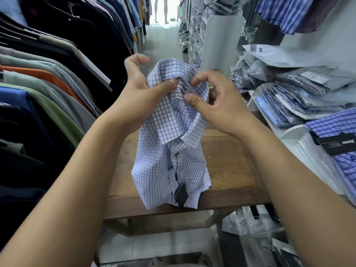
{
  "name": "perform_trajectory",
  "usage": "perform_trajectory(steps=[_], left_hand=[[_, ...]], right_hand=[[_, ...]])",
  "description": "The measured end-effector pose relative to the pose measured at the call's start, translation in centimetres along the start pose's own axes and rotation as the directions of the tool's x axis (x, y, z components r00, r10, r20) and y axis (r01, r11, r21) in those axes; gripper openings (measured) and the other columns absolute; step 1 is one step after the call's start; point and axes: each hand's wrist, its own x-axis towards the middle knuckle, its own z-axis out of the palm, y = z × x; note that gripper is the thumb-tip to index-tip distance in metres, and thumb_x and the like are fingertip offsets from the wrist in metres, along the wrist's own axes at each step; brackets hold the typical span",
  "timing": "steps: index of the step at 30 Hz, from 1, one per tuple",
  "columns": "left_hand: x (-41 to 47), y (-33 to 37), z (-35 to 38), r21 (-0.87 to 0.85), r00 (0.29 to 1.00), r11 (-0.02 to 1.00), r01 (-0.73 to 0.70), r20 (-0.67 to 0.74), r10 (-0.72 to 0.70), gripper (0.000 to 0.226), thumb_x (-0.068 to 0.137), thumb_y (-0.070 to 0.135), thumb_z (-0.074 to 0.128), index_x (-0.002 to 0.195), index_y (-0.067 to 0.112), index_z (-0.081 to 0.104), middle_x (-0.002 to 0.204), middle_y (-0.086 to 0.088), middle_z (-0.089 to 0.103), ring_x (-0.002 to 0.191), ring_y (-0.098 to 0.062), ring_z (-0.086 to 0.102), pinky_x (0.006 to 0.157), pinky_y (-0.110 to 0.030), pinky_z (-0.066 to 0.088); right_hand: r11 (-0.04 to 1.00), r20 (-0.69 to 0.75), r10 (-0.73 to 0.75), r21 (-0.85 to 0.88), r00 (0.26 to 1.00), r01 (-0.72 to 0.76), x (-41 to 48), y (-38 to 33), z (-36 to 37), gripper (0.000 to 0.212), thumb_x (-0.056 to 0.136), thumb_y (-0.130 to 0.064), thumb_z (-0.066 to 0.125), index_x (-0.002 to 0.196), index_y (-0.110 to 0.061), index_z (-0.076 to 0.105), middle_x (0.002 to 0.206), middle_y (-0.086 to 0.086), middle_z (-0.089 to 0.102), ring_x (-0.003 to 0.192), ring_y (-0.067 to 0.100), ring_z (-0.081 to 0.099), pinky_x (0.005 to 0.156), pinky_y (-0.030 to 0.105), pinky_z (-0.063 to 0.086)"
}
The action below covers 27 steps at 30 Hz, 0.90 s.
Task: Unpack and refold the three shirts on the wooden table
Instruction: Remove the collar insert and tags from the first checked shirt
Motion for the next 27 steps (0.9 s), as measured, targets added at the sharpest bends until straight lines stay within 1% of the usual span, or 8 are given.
perform_trajectory(steps=[3, 7, 9, 11, 16, 22, 24, 27], left_hand=[[-0.1, 0.1, -0.3, 0.072, 0.996, 0.995, -0.076, 0.06, 0.072, 0.046, 0.098, -0.004, 0.058, 0.121, 0.02, 0.026, 0.077, -0.002, 0.068, 0.066, -0.021, 0.068, 0.061, -0.033, 0.06], [0.0, -0.2, -0.5, 0.314, 0.993, 0.943, -0.108, 0.072, 0.09, 0.038, 0.097, 0.009, 0.065, 0.122, 0.018, 0.037, 0.087, -0.003, 0.071, 0.077, -0.015, 0.071, 0.065, -0.032, 0.061], [0.3, -0.8, -0.9, 0.537, 0.987, 0.829, -0.157, 0.046, 0.156, 0.043, 0.093, 0.025, 0.072, 0.124, 0.028, 0.041, 0.108, -0.007, 0.063, 0.099, -0.013, 0.067, 0.083, -0.041, 0.061], [0.5, -1.5, -1.0, 0.676, 0.967, 0.705, -0.214, 0.045, 0.25, 0.041, 0.089, 0.036, 0.072, 0.12, 0.04, 0.045, 0.126, -0.001, 0.048, 0.124, -0.017, 0.05, 0.106, -0.046, 0.046], [0.7, -2.2, -0.7, 0.669, 0.957, 0.697, -0.258, 0.078, 0.28, 0.021, 0.088, 0.045, 0.075, 0.103, 0.032, 0.068, 0.127, 0.005, 0.051, 0.125, -0.005, 0.048, 0.105, -0.032, 0.044], [1.2, -2.8, -0.9, 0.667, 0.979, 0.717, -0.203, 0.132, 0.155, 0.023, 0.082, 0.043, 0.08, 0.103, 0.034, 0.075, 0.132, 0.009, 0.053, 0.12, 0.003, 0.053, 0.103, -0.031, 0.048], [1.4, -2.8, -0.8, 0.684, 0.978, 0.7, -0.206, 0.118, 0.172, 0.014, 0.085, 0.037, 0.079, 0.097, 0.031, 0.075, 0.129, 0.009, 0.053, 0.116, 0.005, 0.053, 0.105, -0.029, 0.045], [1.6, -3.0, -0.9, 0.663, 0.977, 0.719, -0.208, 0.102, 0.188, 0.01, 0.088, 0.034, 0.078, 0.093, 0.027, 0.074, 0.131, 0.009, 0.05, 0.122, 0.005, 0.049, 0.109, -0.032, 0.042]], right_hand=[[0.997, -0.015, 0.072, 0.005, 0.997, -0.072, 0.0, 0.8, -0.1, 0.014, 0.09, -0.034, 0.074, 0.094, -0.023, 0.067, 0.091, -0.016, 0.062, 0.071, -0.01, 0.053, 0.066, 0.019, 0.04], [0.995, 0.014, 0.089, 0.032, 0.996, -0.09, 0.2, 0.7, -0.3, 0.01, 0.092, -0.025, 0.07, 0.083, -0.024, 0.066, 0.1, -0.006, 0.061, 0.084, -0.002, 0.056, 0.076, 0.022, 0.046], [0.989, 0.047, 0.128, 0.075, 0.991, -0.131, 0.3, 0.3, -0.6, 0.017, 0.094, -0.02, 0.068, 0.079, -0.027, 0.064, 0.112, -0.002, 0.059, 0.104, 0.005, 0.058, 0.089, 0.016, 0.045], [0.978, 0.077, 0.156, 0.126, 0.985, -0.165, 0.4, -0.1, -0.9, 0.018, 0.097, -0.017, 0.065, 0.08, -0.023, 0.064, 0.111, -0.001, 0.06, 0.102, 0.005, 0.057, 0.088, 0.011, 0.042], [0.925, 0.14, 0.204, 0.296, 0.969, -0.237, 0.5, 0.4, -0.7, 0.014, 0.092, -0.033, 0.061, 0.084, -0.023, 0.064, 0.084, 0.007, 0.058, 0.079, 0.02, 0.05, 0.076, 0.037, 0.043], [0.811, 0.153, 0.257, 0.503, 0.954, -0.299, 0.7, 0.6, -0.1, 0.018, 0.089, -0.029, 0.063, 0.073, -0.035, 0.07, 0.088, 0.009, 0.061, 0.088, 0.028, 0.055, 0.096, 0.062, 0.047], [0.814, 0.15, 0.256, 0.499, 0.955, -0.297, 0.8, 0.7, 0.0, 0.018, 0.089, -0.03, 0.063, 0.074, -0.036, 0.07, 0.088, 0.011, 0.061, 0.089, 0.028, 0.054, 0.096, 0.063, 0.046], [0.87, 0.114, 0.249, 0.41, 0.962, -0.274, 0.8, 0.8, -0.1, 0.006, 0.09, -0.031, 0.065, 0.085, -0.031, 0.067, 0.09, 0.009, 0.064, 0.086, 0.025, 0.057, 0.088, 0.047, 0.049]])
